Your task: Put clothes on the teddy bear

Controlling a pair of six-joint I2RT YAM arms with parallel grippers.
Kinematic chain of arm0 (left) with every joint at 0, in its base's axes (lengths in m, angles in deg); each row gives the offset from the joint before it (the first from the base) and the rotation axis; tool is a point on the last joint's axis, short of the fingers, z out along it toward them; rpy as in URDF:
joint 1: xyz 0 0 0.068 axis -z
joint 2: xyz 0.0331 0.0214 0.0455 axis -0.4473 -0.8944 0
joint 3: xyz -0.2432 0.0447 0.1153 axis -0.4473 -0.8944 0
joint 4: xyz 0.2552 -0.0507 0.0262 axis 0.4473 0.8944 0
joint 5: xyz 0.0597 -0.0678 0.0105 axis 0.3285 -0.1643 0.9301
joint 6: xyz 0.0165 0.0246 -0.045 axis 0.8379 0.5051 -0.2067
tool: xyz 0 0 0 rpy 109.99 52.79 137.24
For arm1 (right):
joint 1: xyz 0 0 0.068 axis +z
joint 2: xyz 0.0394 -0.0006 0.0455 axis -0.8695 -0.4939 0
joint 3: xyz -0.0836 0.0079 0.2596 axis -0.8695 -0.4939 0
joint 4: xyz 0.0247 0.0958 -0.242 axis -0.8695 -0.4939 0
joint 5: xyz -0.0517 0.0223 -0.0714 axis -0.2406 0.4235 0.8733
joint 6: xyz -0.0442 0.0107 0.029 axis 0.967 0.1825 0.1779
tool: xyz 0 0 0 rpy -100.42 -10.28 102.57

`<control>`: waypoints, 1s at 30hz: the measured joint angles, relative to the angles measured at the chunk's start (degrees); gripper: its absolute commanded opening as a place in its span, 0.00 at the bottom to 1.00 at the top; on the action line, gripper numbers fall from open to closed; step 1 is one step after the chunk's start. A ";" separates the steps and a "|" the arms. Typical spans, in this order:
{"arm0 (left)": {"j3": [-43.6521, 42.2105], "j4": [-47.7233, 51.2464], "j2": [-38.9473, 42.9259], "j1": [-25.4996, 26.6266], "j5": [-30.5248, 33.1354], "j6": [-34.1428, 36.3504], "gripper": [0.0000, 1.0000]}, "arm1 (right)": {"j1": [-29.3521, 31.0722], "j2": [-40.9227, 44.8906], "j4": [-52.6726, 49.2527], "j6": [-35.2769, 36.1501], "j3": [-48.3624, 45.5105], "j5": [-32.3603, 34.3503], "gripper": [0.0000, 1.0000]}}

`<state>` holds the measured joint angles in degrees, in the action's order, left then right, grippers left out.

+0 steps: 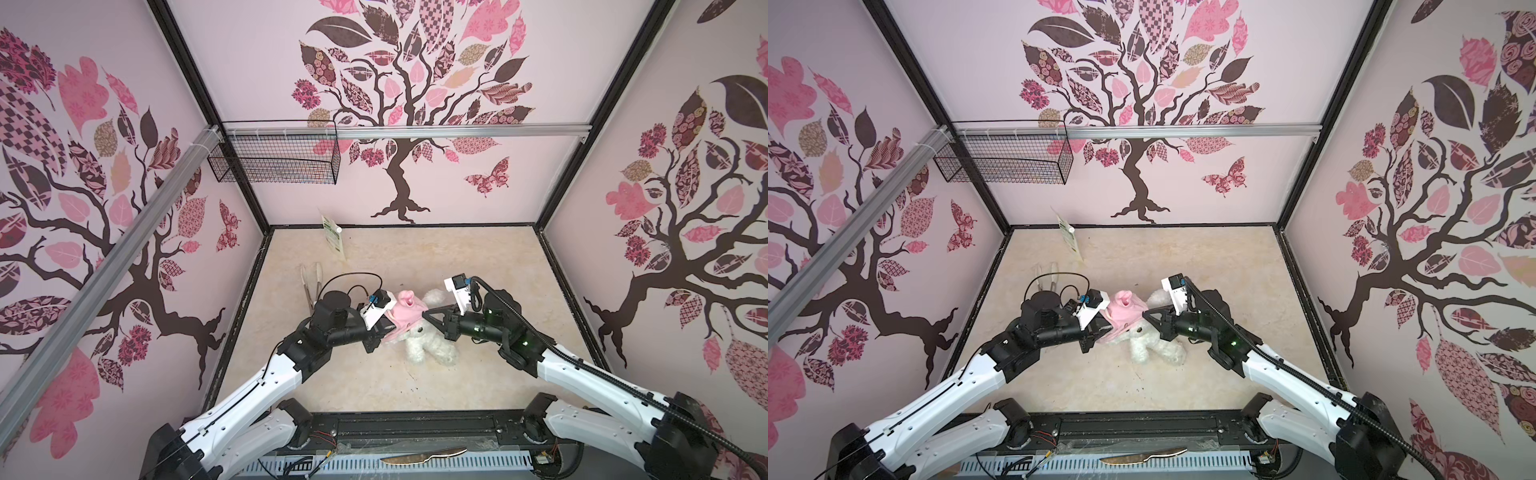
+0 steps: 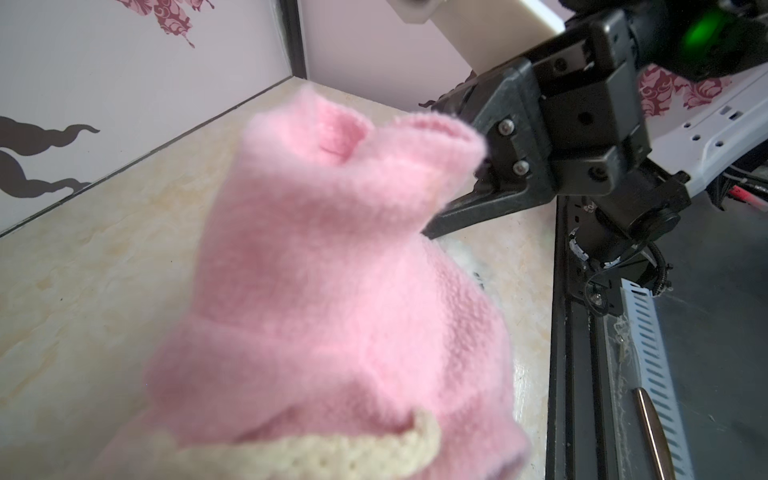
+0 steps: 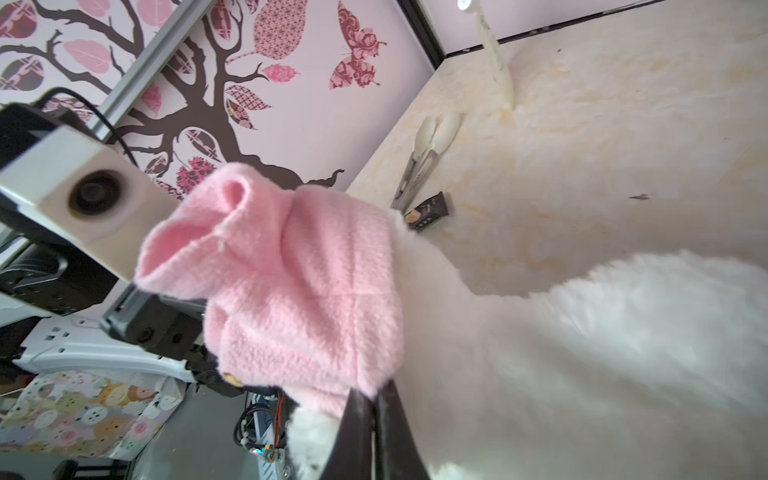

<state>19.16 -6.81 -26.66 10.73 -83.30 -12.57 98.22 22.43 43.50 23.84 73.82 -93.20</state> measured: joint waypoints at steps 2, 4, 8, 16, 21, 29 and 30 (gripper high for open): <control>-1.81 -2.93 0.72 0.04 0.96 -4.90 0.00 | -0.50 0.72 -0.85 1.22 -0.57 1.01 0.00; -4.11 -6.40 1.16 0.20 2.23 -10.56 0.00 | -0.72 0.98 -1.46 2.60 -0.81 2.25 0.00; -8.44 -13.38 1.53 0.61 5.73 -21.73 0.00 | -0.79 -0.55 -1.92 4.96 -0.87 4.37 0.00; -12.94 -20.00 1.73 2.03 10.12 -37.05 0.00 | -1.38 -5.66 0.85 7.06 0.11 2.80 0.00; -12.94 -17.11 0.02 5.40 13.84 -38.69 0.00 | -2.38 -10.91 4.52 6.05 -0.28 -0.46 0.00; -15.41 -16.79 -1.49 6.19 16.83 -45.99 0.06 | -2.23 -18.12 12.83 2.16 -4.15 -3.17 0.00; -15.82 -16.98 -1.66 6.21 16.87 -46.64 0.08 | -2.14 -18.97 14.27 1.55 -4.76 -3.48 0.00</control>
<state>3.33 -23.80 -28.32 16.93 -66.43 -59.22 96.08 3.46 57.78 25.39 69.06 -96.68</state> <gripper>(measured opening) 0.075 0.049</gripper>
